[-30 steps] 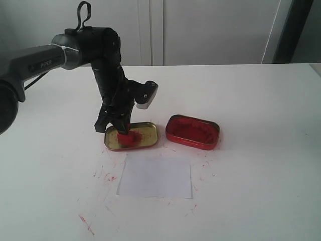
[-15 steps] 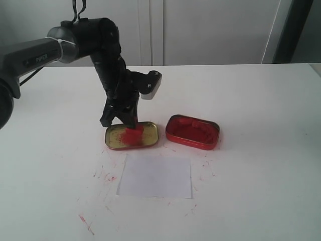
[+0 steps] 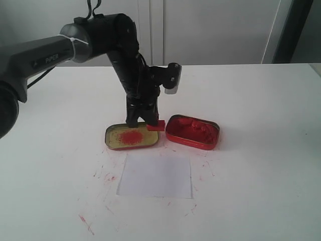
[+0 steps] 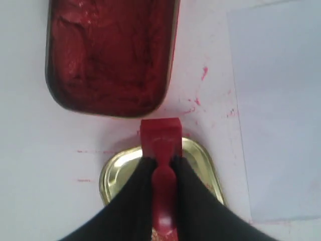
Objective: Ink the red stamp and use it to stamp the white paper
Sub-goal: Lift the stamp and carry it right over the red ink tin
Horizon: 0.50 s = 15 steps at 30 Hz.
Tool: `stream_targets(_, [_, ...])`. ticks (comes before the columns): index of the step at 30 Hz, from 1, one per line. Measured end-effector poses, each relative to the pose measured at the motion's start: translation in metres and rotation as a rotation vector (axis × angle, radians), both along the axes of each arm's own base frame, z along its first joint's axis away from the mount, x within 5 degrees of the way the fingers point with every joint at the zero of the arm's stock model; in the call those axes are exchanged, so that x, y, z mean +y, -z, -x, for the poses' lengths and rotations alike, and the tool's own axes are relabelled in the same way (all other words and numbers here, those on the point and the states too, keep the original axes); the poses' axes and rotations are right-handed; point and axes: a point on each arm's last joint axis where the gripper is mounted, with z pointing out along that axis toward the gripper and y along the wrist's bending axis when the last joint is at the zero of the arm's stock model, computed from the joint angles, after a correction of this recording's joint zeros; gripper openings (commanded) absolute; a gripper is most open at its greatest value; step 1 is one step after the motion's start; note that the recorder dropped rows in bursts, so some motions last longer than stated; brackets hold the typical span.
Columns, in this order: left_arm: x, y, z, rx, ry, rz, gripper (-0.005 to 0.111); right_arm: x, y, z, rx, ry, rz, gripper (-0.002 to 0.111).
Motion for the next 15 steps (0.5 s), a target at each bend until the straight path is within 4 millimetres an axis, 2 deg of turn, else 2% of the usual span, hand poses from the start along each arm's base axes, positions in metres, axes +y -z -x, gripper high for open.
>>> stream_targets(7, [-0.026, -0.006, 0.010, -0.077, -0.018, 0.031, 0.000, 0.000, 0.000, 0.000, 0.000, 0.000, 0.000, 0.000])
stream_targets(12, [-0.042, -0.040, 0.015, -0.128, -0.074, 0.095, 0.000, 0.000, 0.000, 0.000, 0.000, 0.000, 0.000, 0.000])
stream_targets(15, [-0.042, -0.055, 0.016, -0.135, -0.102, 0.117, 0.000, 0.000, 0.000, 0.000, 0.000, 0.000, 0.000, 0.000])
